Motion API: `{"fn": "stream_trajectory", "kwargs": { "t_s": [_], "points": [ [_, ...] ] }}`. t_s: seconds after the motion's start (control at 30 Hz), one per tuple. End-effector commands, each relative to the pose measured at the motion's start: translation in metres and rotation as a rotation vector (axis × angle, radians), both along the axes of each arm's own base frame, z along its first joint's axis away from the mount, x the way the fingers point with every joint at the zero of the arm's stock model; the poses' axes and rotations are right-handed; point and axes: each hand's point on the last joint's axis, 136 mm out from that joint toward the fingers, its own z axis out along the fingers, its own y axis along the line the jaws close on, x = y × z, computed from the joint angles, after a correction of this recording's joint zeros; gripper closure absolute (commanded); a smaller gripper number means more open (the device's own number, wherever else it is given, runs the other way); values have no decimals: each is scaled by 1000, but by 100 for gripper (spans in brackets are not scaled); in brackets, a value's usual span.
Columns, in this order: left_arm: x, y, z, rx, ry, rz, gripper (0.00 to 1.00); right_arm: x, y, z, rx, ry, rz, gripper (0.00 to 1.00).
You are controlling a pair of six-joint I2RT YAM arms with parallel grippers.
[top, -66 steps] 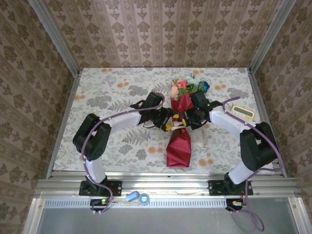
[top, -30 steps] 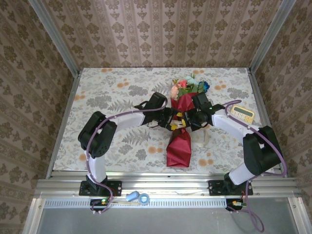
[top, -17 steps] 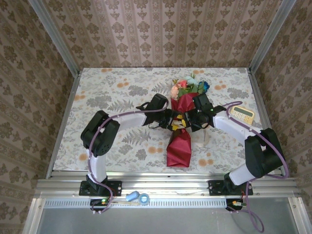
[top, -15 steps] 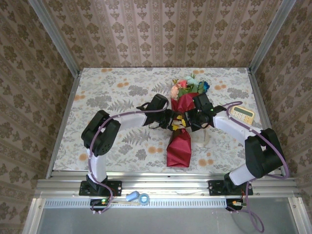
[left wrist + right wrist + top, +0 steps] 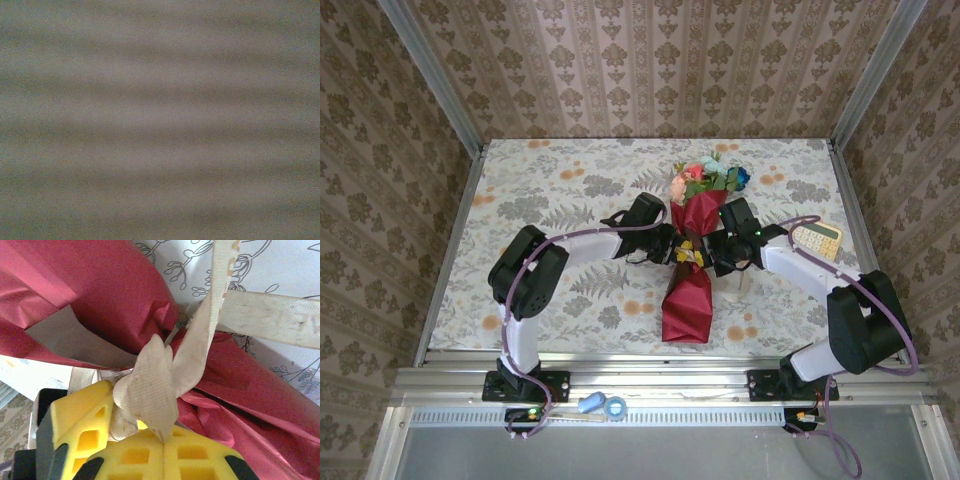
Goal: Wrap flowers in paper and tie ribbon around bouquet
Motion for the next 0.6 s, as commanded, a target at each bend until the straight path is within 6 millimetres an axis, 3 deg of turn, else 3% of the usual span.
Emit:
{"fn": "stream_trajectory", "kwargs": {
  "t_s": [0.0, 0.2, 0.57],
  "points": [
    [-3, 1, -5, 14, 6, -4, 72, -3, 1, 5, 20, -12, -10, 100],
    [-3, 18, 5, 81, -35, -4, 59, -3, 2, 2, 21, -11, -8, 100],
    [-1, 30, 27, 100, -89, -13, 49, -5, 0, -3, 11, -4, -6, 100]
  ]
}}
